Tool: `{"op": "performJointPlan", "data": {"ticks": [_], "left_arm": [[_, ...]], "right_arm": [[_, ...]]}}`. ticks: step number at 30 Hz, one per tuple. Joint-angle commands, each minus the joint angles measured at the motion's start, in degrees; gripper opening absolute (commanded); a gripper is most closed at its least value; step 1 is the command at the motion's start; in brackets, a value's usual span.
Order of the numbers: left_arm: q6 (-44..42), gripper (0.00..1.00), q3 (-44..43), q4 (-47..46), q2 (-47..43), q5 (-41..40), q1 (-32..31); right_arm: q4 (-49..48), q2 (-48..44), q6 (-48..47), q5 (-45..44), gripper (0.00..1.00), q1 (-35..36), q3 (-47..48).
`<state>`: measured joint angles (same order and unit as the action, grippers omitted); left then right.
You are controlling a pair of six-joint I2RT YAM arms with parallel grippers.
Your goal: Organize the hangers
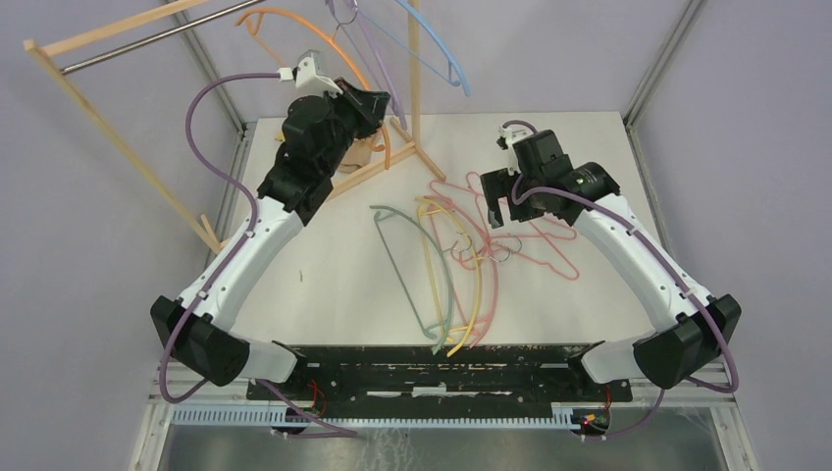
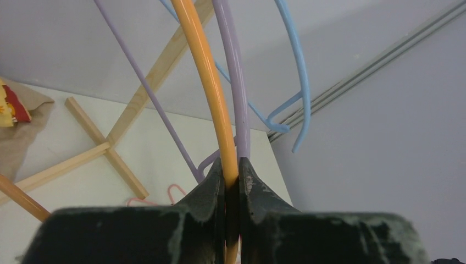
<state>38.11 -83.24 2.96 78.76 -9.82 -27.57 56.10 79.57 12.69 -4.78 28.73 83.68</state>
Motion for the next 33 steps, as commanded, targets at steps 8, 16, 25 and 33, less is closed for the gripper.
{"op": "performJointPlan", "data": {"ticks": [8,16,25,33], "left_arm": [[-1.38,0.03,-5.34,-13.21,2.52,5.7,2.96],[1.3,0.03,-9.28,-13.12,7.52,7.39,7.69],[4.19,0.03,-11.44,-12.0,12.22,10.42,9.07],[6.83,0.03,-17.89,-9.04,18.77,15.65,9.05]], "right_arm": [[-2.91,3.51,-0.31,3.27,1.0,-3.41,3.49],[-1.45,6.72,-0.21,4.68,1.0,-4.21,6.67],[-0.99,7.52,0.55,5.78,1.0,-6.39,7.57],[-1.13,7.87,1.35,6.44,1.0,-7.88,7.29]]}}
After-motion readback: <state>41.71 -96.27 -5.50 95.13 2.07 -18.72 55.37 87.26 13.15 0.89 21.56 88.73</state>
